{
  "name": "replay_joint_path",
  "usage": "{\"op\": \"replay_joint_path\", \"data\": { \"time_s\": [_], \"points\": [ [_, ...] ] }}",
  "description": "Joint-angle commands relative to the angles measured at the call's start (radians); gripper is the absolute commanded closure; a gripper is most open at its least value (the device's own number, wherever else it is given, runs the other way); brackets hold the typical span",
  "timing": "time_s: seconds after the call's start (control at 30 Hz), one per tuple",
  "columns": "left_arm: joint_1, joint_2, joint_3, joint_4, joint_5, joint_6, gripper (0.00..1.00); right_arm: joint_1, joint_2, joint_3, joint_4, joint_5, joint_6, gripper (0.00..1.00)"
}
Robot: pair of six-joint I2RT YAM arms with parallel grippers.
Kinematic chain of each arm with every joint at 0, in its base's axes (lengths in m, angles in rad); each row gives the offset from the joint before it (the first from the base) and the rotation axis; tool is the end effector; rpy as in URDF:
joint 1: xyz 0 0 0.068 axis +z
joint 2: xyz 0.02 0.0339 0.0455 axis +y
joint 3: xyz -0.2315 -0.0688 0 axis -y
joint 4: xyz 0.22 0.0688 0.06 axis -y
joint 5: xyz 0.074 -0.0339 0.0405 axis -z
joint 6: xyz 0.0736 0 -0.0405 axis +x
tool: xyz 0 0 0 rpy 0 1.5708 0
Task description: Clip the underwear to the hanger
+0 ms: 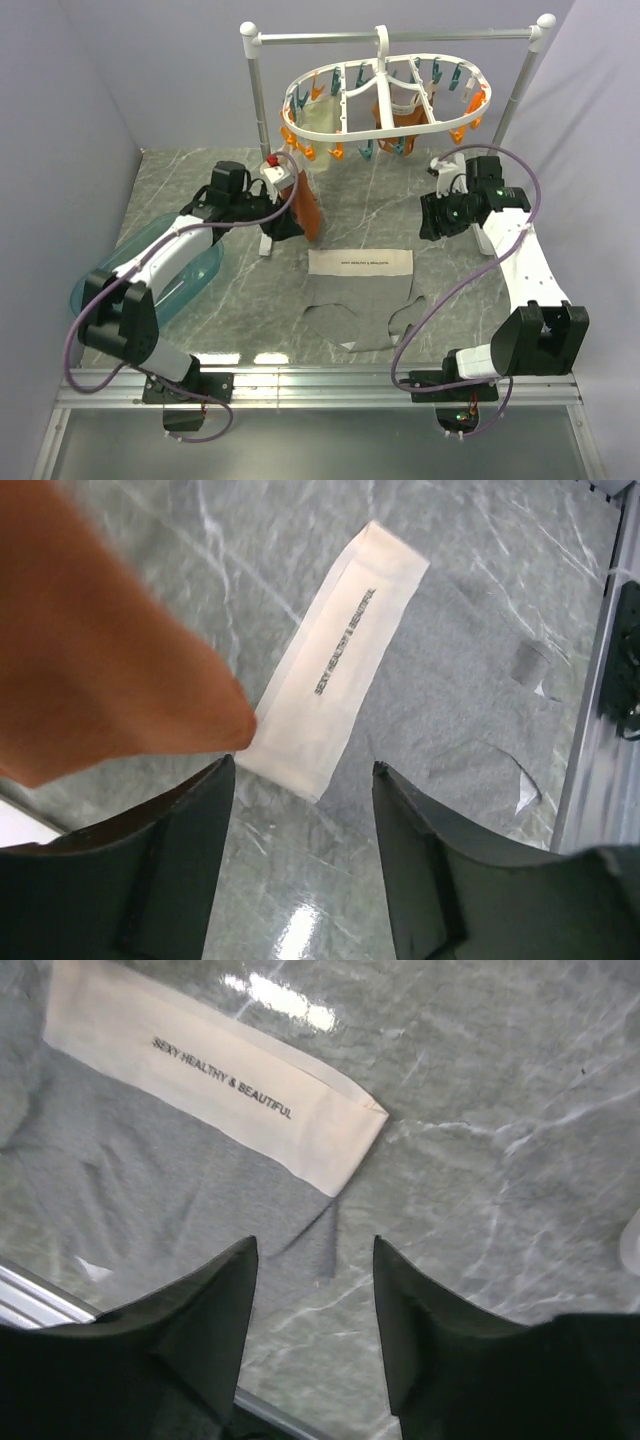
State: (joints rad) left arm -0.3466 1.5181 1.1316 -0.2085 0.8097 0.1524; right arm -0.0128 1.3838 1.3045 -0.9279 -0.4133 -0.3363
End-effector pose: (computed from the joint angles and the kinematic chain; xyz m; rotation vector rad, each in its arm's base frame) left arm 0.2993 -0.1648 0.2474 0.9620 1.8793 -0.9839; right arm 0.2769 0.0260 0.2638 -0.5508 2.4358 0.3893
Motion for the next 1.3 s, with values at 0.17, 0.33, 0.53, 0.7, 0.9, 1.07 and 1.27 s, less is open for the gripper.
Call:
{"op": "replay_joint_path", "data": {
  "time_s": [0.17,0.33,0.53,0.7,0.9,1.07,1.27],
  "points": [
    [-0.259,-0.043,-0.030,-0.141,-0.233,0.245,0.47,0.004,0.021,-0.180,0.072,0.048,-0.118,0.72],
    [-0.353,0.109,0.034,-0.134,-0.357,0.201,0.47,0.005,0.128,-0.189,0.142,0.079,-0.072,0.79],
    [-0.353,0.301,0.138,-0.126,-0.448,0.174,0.47,0.008,0.270,-0.182,0.136,0.064,-0.056,0.85],
    [-0.342,0.358,0.171,-0.149,-0.474,0.170,0.46,0.043,0.323,-0.205,0.106,0.080,-0.098,0.86],
    [-0.307,0.421,0.198,-0.178,-0.506,0.108,0.43,0.057,0.342,-0.238,0.103,0.074,-0.112,0.84],
    [-0.278,0.450,0.203,-0.253,-0.575,0.098,0.43,0.068,0.357,-0.292,0.113,0.128,-0.127,0.83],
    [-0.278,0.381,0.165,-0.296,-0.525,0.154,0.43,0.054,0.321,-0.316,0.090,0.130,-0.159,0.83]
  ]
}}
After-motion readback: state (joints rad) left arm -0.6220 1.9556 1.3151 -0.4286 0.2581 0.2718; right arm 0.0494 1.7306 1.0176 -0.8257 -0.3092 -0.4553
